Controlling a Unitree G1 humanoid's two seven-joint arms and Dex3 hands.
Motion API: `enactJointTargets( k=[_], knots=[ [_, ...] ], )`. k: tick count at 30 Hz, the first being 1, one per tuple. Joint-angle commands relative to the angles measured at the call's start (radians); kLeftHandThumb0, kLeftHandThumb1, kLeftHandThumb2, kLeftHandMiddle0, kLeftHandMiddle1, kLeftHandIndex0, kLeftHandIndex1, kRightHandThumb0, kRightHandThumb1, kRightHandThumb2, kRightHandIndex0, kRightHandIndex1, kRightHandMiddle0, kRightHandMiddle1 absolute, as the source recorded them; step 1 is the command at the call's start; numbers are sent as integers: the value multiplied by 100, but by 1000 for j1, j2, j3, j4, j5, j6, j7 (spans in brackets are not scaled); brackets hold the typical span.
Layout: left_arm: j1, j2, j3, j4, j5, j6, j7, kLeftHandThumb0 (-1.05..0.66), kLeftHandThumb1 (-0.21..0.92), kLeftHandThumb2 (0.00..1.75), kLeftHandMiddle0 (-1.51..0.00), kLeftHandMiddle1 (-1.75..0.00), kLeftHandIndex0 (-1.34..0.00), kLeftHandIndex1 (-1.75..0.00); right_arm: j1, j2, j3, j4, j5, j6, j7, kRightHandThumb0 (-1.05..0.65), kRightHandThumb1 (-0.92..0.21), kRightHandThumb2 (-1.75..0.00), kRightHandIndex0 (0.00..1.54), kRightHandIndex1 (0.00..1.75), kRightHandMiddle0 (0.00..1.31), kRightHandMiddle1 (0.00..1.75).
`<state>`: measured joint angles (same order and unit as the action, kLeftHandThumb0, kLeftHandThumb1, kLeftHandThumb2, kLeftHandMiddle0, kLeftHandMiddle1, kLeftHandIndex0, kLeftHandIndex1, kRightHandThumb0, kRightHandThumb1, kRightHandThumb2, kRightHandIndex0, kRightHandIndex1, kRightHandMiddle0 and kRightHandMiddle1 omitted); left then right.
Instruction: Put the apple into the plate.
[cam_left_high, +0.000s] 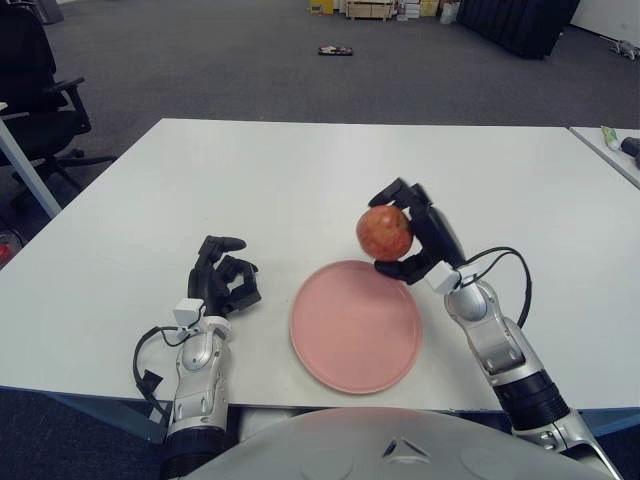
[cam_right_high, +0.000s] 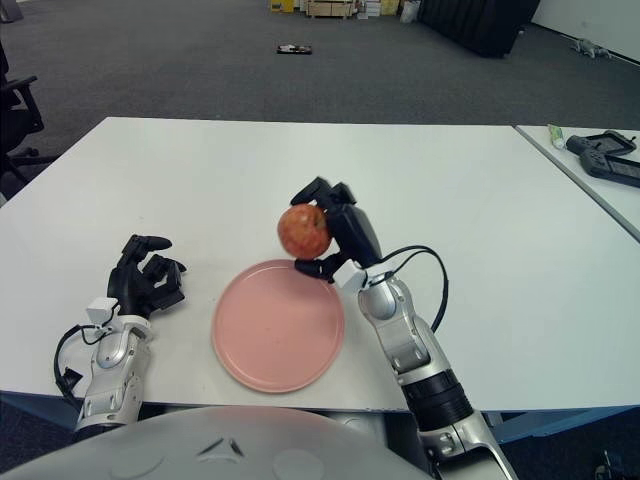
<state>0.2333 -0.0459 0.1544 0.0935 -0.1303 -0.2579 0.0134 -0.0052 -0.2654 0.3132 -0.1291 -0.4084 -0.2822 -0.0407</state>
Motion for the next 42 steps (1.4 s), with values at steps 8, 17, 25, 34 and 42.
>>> enactJointTargets(
  k=[8,17,25,34,42],
  knots=[
    [-19,-8,-2,27,-4,15,2,-1,19,148,-71,-175,-48,-174,-7,-11,58,-2,-10,-5,148,-1,5,-175,89,175,66,175],
    [-18,-5,-6,31,17,0,7,-1,18,149,-72,-175,-48,-174,-40,-22,141,35,-59,45,297,-1,6,-175,90,175,67,173],
    [-17,-7,-4,31,13,-2,3,-1,25,141,-66,-175,-43,-175,-84,-12,219,164,-126,24,327,-1,6,-175,90,175,66,174],
    [-10,-10,-5,24,15,1,6,-1,26,141,-65,-175,-42,-175,-106,-27,265,164,-277,91,326,-1,6,-175,90,175,67,173],
    [-9,-15,-1,23,8,0,4,-1,34,131,-58,-175,-36,-175,-103,-51,293,127,-374,121,329,-1,-14,-147,75,175,59,159]
  ],
)
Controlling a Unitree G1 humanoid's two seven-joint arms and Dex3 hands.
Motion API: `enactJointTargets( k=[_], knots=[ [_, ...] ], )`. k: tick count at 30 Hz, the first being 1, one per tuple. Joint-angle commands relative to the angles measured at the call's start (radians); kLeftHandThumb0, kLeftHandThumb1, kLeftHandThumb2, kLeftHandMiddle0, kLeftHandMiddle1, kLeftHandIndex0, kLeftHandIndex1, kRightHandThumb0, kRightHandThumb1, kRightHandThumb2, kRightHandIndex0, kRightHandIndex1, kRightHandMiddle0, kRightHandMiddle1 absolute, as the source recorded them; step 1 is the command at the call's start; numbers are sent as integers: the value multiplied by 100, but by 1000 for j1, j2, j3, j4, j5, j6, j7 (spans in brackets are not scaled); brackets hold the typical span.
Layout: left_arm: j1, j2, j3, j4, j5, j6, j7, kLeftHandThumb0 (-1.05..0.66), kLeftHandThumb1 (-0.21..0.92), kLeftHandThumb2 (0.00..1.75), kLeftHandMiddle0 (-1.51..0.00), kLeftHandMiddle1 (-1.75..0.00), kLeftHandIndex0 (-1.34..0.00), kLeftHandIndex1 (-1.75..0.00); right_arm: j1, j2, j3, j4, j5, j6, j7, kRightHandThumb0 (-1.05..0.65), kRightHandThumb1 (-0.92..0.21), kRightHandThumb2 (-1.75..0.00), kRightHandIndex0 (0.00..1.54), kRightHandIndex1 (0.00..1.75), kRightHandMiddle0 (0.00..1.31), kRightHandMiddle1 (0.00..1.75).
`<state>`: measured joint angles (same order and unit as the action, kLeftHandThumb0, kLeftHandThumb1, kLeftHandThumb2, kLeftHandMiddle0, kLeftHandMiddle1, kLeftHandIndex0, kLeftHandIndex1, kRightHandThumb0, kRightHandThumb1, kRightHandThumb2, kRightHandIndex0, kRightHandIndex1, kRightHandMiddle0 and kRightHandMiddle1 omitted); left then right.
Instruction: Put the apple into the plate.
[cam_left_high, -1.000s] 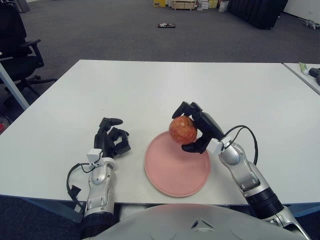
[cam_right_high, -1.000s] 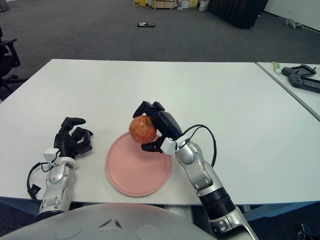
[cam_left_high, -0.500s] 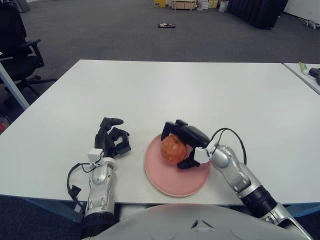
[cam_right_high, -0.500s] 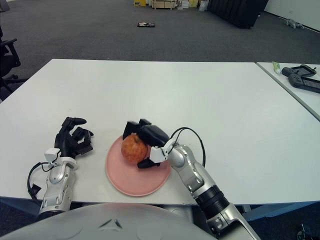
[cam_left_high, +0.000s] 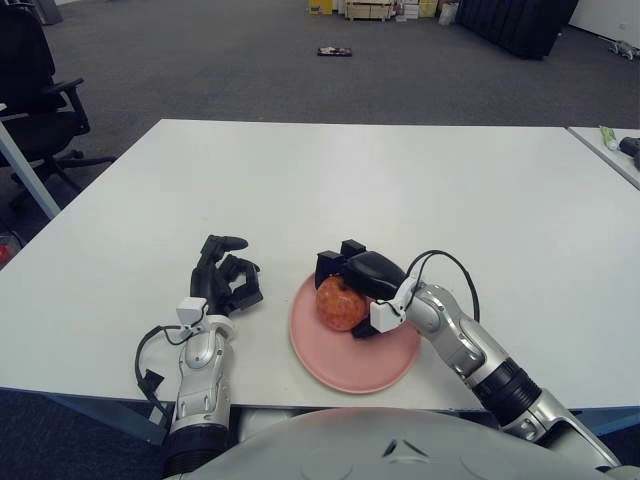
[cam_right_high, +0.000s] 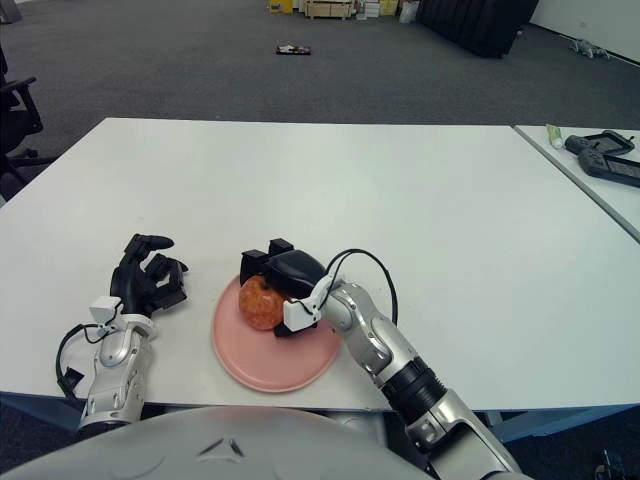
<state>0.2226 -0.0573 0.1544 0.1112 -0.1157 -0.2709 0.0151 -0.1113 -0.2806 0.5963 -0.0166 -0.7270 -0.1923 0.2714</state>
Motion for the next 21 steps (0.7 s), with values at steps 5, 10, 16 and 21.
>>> enactJointTargets(
  k=[5,10,16,21],
  knots=[
    [1,-3,1,7,-11,10,-4,-1,34,131,-58,-175,-37,-175,10,-54,8,-30,-66,53,58,-20,-45,-111,41,175,43,167],
    [-1,-3,4,12,-18,10,-6,-1,31,135,-61,-175,-39,-175,-4,-87,18,-75,-83,53,123,-76,-64,-71,5,55,6,71],
    [-1,-3,5,15,-15,10,1,-1,26,140,-64,-175,-43,-175,5,-122,3,-113,-42,9,147,-94,-66,-58,0,6,1,10],
    [0,2,1,15,-4,3,0,-1,24,142,-66,-175,-44,-175,10,-150,-19,-152,18,-22,186,-100,-67,-47,0,1,0,2]
  ],
)
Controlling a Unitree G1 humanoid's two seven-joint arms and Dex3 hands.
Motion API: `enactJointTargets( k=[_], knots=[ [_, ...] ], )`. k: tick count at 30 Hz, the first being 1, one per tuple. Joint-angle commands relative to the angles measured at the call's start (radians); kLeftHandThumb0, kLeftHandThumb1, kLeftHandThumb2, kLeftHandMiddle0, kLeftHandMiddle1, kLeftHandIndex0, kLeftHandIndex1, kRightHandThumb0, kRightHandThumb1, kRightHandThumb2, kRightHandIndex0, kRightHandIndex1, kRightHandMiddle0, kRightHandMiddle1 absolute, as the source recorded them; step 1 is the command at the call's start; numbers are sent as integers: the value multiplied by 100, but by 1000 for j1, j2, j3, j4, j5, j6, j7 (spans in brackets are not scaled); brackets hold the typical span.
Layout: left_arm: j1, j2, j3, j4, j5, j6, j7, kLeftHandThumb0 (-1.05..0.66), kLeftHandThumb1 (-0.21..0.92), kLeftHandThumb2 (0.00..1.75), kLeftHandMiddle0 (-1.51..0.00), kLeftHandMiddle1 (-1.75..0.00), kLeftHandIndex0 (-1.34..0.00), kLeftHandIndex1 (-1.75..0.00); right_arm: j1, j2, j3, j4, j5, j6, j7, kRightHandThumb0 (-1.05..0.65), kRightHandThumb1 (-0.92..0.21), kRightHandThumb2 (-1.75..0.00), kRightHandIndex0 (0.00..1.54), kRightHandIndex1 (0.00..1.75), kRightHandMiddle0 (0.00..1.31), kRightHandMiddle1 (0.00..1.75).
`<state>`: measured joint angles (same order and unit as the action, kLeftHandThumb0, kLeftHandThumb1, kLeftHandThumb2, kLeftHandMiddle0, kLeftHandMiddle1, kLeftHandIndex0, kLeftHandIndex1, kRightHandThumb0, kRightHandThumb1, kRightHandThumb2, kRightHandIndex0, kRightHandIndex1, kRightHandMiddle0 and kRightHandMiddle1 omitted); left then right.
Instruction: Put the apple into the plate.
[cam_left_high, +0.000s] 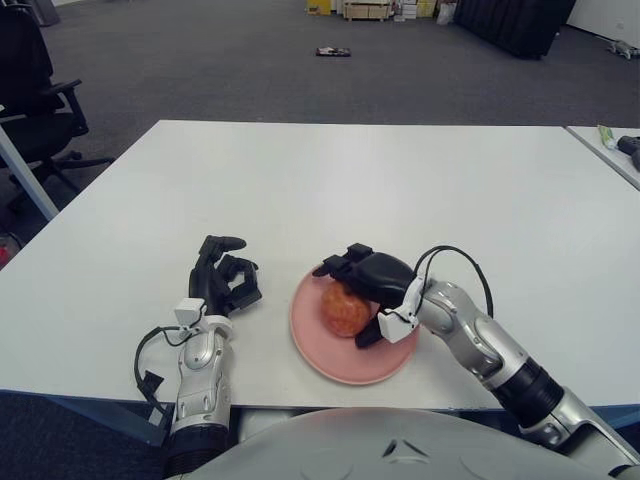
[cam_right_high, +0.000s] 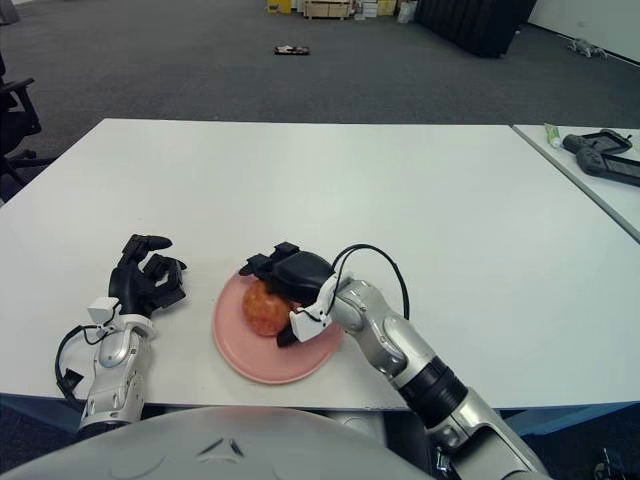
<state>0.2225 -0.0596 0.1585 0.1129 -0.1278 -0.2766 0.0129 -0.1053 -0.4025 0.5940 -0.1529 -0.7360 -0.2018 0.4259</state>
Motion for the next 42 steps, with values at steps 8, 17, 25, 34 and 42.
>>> enactJointTargets(
  k=[8,17,25,34,42],
  knots=[
    [1,13,-5,18,23,1,-1,-1,21,145,-69,-175,-48,-171,29,-76,-85,-109,181,-36,101,-102,-67,-39,0,0,0,0],
    [2,13,-2,12,9,17,-5,-1,21,145,-69,-175,-46,-174,54,-124,-206,-240,397,-2,195,-99,-64,-36,0,0,0,0],
    [3,14,-3,10,15,18,-1,-1,19,148,-71,-175,-47,-174,77,-156,-335,-315,691,89,289,-99,-65,-36,0,0,0,0],
    [3,15,-4,11,10,11,-7,-1,21,145,-69,-175,-45,-174,148,-79,-459,-221,975,68,289,-102,-70,-38,0,0,0,0],
    [3,16,-2,11,10,10,-7,-1,20,147,-70,-175,-46,-175,264,97,-499,-197,1030,69,116,-104,-77,-40,0,0,0,0]
  ],
)
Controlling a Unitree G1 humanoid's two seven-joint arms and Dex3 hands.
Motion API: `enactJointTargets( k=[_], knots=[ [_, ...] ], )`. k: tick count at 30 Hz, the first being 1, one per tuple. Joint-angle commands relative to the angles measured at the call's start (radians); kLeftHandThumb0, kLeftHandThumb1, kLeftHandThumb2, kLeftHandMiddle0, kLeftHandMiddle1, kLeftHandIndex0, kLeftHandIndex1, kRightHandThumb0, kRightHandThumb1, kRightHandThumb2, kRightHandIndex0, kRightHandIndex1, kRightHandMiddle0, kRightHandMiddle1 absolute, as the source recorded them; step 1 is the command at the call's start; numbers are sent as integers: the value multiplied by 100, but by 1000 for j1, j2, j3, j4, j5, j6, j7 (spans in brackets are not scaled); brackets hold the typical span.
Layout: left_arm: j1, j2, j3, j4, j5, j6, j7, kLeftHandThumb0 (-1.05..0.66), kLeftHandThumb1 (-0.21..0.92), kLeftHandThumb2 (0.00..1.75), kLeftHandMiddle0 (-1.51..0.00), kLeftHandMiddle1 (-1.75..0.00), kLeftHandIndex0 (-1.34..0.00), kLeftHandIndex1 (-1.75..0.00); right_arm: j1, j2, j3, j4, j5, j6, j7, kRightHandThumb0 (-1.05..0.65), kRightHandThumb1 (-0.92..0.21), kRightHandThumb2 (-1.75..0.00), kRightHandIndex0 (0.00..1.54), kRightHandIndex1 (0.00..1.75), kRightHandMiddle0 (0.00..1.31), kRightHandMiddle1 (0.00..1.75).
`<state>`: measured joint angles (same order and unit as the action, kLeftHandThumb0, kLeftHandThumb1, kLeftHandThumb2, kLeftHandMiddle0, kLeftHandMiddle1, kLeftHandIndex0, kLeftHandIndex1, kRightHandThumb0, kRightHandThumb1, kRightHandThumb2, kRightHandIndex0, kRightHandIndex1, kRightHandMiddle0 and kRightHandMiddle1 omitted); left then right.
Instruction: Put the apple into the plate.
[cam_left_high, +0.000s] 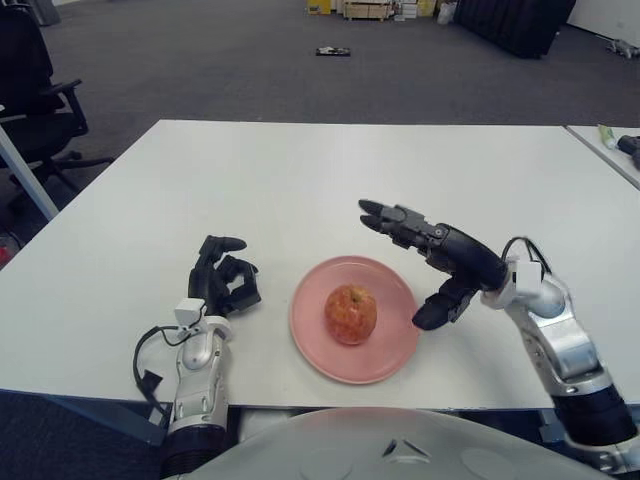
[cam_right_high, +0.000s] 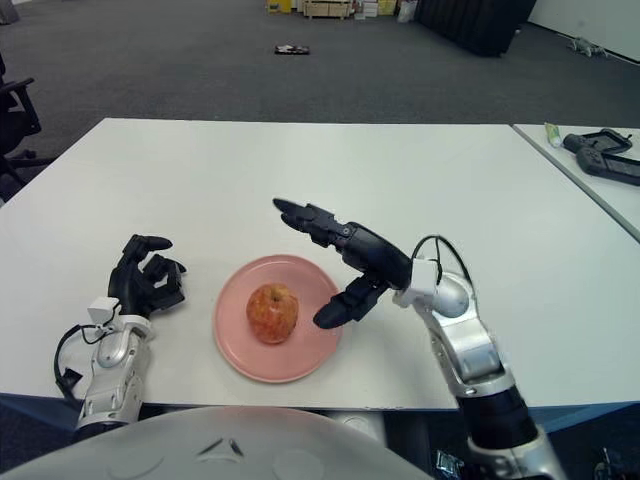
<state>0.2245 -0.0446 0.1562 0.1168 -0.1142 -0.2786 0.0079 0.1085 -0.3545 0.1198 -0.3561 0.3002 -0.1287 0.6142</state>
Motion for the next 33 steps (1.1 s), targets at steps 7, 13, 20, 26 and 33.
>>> enactJointTargets(
  k=[7,13,20,26,33],
  knots=[
    [4,5,-2,8,1,6,-2,-1,19,148,-71,-175,-47,-175,57,246,-91,204,-65,-135,-287,-100,-89,-41,3,3,0,19],
    [6,5,0,2,-8,19,-5,-1,19,148,-70,-175,-47,-175,92,340,-105,164,-127,-129,-440,-77,-81,-64,7,63,0,83],
    [7,0,4,-5,-32,30,-11,-1,28,138,-63,-175,-41,-175,163,436,-136,236,-209,-210,-600,-66,-83,-80,23,102,5,139],
    [12,2,0,-17,-23,41,-3,-1,28,138,-63,-175,-41,-175,133,480,-162,388,-421,-297,-819,-43,-86,-65,40,126,19,167],
    [13,4,-1,-18,-23,42,-7,-1,25,141,-65,-175,-43,-175,130,470,-176,474,-518,-307,-959,-37,-77,-73,50,154,28,174]
  ],
)
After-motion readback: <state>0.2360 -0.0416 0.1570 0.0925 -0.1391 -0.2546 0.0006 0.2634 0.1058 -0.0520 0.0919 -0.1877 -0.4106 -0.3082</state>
